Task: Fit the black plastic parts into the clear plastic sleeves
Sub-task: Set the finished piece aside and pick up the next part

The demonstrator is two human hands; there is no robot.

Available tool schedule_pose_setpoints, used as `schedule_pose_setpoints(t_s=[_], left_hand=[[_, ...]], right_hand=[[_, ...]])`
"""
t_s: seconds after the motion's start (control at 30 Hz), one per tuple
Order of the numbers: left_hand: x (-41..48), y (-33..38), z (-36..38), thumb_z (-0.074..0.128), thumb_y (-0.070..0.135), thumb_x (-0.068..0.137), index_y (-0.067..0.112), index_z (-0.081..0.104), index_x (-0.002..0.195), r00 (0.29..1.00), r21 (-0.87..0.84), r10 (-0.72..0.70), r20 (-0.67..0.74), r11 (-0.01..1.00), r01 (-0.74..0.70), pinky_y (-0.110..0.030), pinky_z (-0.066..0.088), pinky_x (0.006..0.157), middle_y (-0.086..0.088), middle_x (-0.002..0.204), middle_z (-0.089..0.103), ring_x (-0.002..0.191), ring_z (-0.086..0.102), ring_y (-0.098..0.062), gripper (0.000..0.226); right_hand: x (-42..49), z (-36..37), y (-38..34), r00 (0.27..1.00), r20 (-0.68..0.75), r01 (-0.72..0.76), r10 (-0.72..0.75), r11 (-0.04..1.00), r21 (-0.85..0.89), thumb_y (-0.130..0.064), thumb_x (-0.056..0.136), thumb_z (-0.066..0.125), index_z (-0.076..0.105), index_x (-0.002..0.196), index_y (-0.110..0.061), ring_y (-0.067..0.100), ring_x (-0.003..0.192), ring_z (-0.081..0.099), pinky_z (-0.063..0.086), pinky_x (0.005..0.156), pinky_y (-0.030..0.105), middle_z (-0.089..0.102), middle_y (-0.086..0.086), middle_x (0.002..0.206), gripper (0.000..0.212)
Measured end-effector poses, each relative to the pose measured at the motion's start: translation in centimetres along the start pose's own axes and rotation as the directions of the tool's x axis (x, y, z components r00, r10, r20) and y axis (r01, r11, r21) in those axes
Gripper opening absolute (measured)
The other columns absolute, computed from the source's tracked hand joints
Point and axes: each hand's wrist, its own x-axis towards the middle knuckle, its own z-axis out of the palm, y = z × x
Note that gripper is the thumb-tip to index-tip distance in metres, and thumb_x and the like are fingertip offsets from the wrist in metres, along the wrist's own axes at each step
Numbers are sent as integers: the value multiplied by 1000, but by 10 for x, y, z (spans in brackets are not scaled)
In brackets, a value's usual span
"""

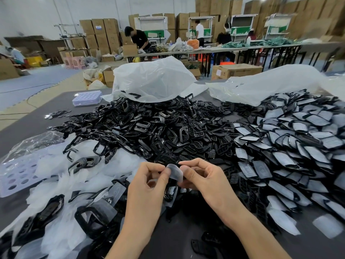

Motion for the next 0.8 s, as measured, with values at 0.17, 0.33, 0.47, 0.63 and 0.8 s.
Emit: schedule_pose_setpoints(t_s=[0.17, 0.33, 0.47, 0.63, 0.8], left_hand=[[2, -1, -1, 69, 21, 92, 40, 61, 89, 1000, -10, 8, 2, 1000, -8, -32, 53, 73, -2, 81, 65, 79, 64, -24, 21], [4, 0, -3, 66, 20, 93, 44, 65, 93, 991, -63, -37, 125, 997, 46, -21, 53, 76, 5, 90, 73, 83, 71, -15, 24], [2, 1, -3, 60, 13, 98, 38, 68, 99, 981, -86, -22, 191, 996, 39, -36, 57, 86, 1, 96, 76, 90, 74, -21, 26], [-2, 3, 0, 49, 3, 100, 38, 72, 109, 979, -14, -19, 202, 1000, 23, -29, 55, 88, 10, 106, 74, 99, 71, -12, 42], [-5, 4, 4, 50, 0, 100, 32, 68, 120, 975, 94, 64, 211, 992, -85, -12, 49, 83, 17, 105, 66, 101, 66, -3, 42]], right_hand=[[-1, 2, 0, 1000, 27, -10, 10, 1000, 21, -31, 83, 79, 74, 106, -21, 23, 84, 78, 57, 75, 19, 78, 7, 99, 26], [-1, 1, 2, 1000, -16, 24, -25, 1000, -10, -9, 93, 71, 73, 104, -17, 21, 80, 77, 57, 72, 18, 79, 4, 95, 13], [0, 1, 4, 1000, 4, 31, -31, 999, 24, -7, 95, 69, 72, 102, -15, 22, 78, 78, 58, 71, 19, 79, 6, 91, 11], [3, 0, 8, 999, 14, 42, -41, 997, -67, -11, 97, 68, 72, 95, -32, 29, 89, 77, 61, 85, 37, 78, 9, 96, 21], [2, -2, 10, 997, 47, 73, -68, 991, -115, -10, 96, 68, 70, 96, -34, 25, 85, 77, 61, 79, 29, 78, 4, 96, 25]])
